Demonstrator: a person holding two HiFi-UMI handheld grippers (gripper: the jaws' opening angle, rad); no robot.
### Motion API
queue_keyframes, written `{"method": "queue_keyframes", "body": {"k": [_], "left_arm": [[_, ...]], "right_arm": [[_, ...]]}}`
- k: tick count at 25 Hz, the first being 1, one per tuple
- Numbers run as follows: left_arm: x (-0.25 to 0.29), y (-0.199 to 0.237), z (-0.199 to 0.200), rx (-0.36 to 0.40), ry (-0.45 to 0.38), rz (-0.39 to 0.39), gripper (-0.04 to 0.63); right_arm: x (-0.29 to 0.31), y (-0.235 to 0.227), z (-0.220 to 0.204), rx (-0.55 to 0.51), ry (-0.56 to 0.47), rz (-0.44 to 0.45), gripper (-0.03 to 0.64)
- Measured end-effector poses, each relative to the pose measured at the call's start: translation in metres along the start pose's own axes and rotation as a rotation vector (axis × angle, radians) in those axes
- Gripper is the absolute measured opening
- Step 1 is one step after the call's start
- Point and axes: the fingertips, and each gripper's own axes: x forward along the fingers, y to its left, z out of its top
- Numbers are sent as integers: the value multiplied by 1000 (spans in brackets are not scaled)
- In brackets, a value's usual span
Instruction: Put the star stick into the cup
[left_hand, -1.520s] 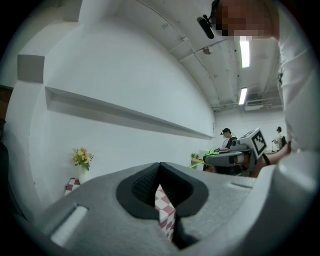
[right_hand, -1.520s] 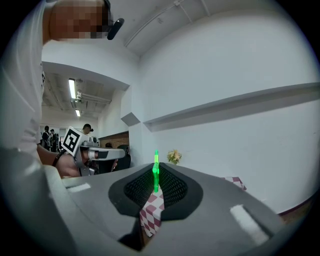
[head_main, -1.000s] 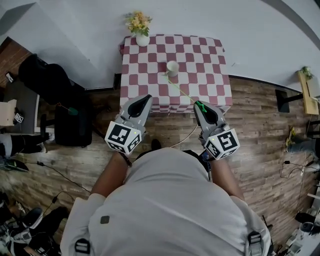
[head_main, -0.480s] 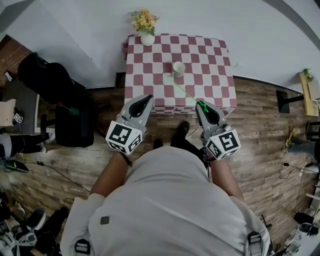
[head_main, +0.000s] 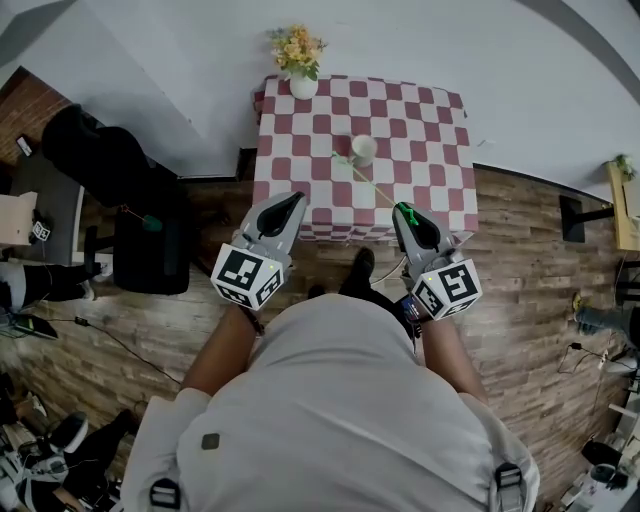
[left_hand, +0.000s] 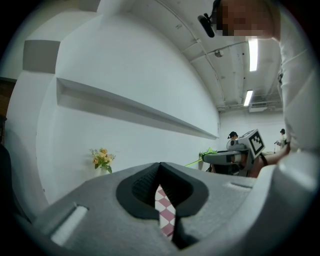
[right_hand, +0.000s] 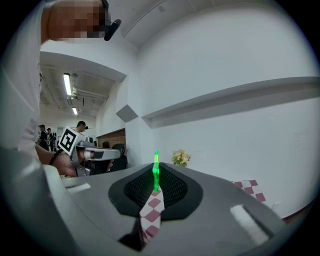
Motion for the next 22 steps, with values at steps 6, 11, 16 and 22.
{"method": "queue_keyframes", "body": {"k": [6, 11, 16, 22], "left_arm": [[29, 0, -2, -8, 17, 3, 5], [59, 7, -9, -26, 35, 15, 5], [88, 13, -16, -50, 58, 26, 5], [120, 20, -34, -73, 97, 41, 5]], "right_arm": [[10, -32, -3, 15, 20, 8, 26], [24, -60, -6, 22, 41, 22, 26], [35, -87, -13, 34, 89, 34, 26], [49, -119, -27, 53, 133, 55, 26]]}}
